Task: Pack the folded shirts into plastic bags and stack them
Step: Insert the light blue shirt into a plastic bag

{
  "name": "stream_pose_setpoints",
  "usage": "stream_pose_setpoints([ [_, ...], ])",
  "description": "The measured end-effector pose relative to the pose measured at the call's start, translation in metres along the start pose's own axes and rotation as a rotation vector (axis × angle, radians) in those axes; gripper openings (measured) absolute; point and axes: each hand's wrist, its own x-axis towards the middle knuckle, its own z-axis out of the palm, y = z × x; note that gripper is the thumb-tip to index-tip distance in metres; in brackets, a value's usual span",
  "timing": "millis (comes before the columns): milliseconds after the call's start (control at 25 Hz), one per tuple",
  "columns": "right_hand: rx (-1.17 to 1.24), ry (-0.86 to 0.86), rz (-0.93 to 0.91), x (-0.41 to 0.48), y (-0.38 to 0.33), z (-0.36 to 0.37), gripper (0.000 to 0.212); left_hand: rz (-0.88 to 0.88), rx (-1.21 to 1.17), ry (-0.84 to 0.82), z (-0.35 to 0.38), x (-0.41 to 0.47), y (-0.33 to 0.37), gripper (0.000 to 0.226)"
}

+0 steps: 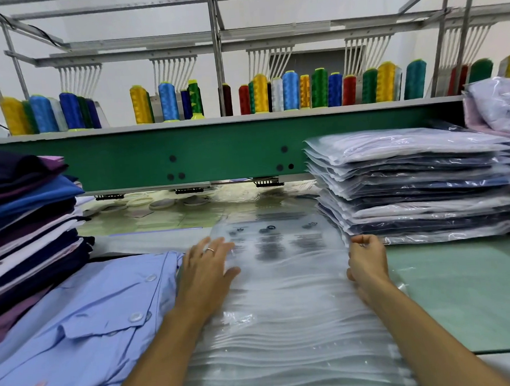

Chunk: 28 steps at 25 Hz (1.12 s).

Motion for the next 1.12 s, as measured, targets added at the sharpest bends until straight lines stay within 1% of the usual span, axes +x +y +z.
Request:
stream_pose_setpoints([
  [40,-0.007,-0.009,-0.003,0.000,0.001,0.000,0.020,0.063,-0.060,0.004,0.001,-0.001,0.004,0.026],
  [80,-0.012,-0.022,-0.009,0.000,0.002,0.000,0.021,0.067,-0.103,0.001,0.002,-0.002,0.007,0.015],
  [120,-0.018,-0.037,-0.019,0.000,0.003,0.001,0.021,0.040,-0.137,0.001,0.002,-0.003,0.008,0.010],
  [200,-0.036,-0.060,-0.039,-0.002,0.004,0.002,0.022,-0.010,-0.185,0.005,0.000,-0.004,0.009,0.007],
  [280,-0.047,-0.064,-0.058,-0.002,0.005,0.002,0.022,-0.018,-0.225,0.017,-0.001,-0.004,0.008,0.006],
  [440,-0.101,-0.038,-0.122,-0.005,0.004,0.002,0.016,-0.061,-0.297,0.043,-0.002,-0.005,0.011,0.017],
  [560,-0.331,0.055,-0.268,-0.012,0.001,0.004,0.015,-0.077,-0.334,0.103,-0.002,-0.006,0.015,0.022],
  [640,-0.460,0.051,-0.397,-0.021,-0.002,0.004,0.012,-0.070,-0.332,0.139,-0.003,-0.006,0.017,0.020],
  [760,-0.610,-0.065,-0.659,-0.031,-0.001,0.004,0.016,-0.054,-0.330,0.186,-0.004,-0.008,0.020,0.010],
  [880,-0.639,-0.233,-0.868,-0.040,-0.005,0.006,0.016,-0.001,-0.363,0.234,-0.005,-0.008,0.021,0.006],
  [920,-0.653,-0.260,-0.946,-0.041,-0.006,0.006,0.016,0.024,-0.372,0.260,-0.005,-0.006,0.021,0.008],
  [960,-0.677,-0.264,-1.031,-0.042,-0.006,0.007,0.019,0.053,-0.361,0.292,-0.006,-0.005,0.021,0.009],
  [1000,-0.704,-0.261,-1.097,-0.041,-0.007,0.006,0.027,0.079,-0.331,0.322,-0.007,-0.004,0.021,0.012],
  [1040,-0.738,-0.265,-1.120,-0.039,-0.008,0.006,0.036,0.101,-0.293,0.344,-0.007,-0.004,0.021,0.016],
  [1120,-0.876,-0.274,-1.062,-0.035,-0.006,0.007,0.054,0.122,-0.226,0.335,-0.006,-0.004,0.020,0.022],
])
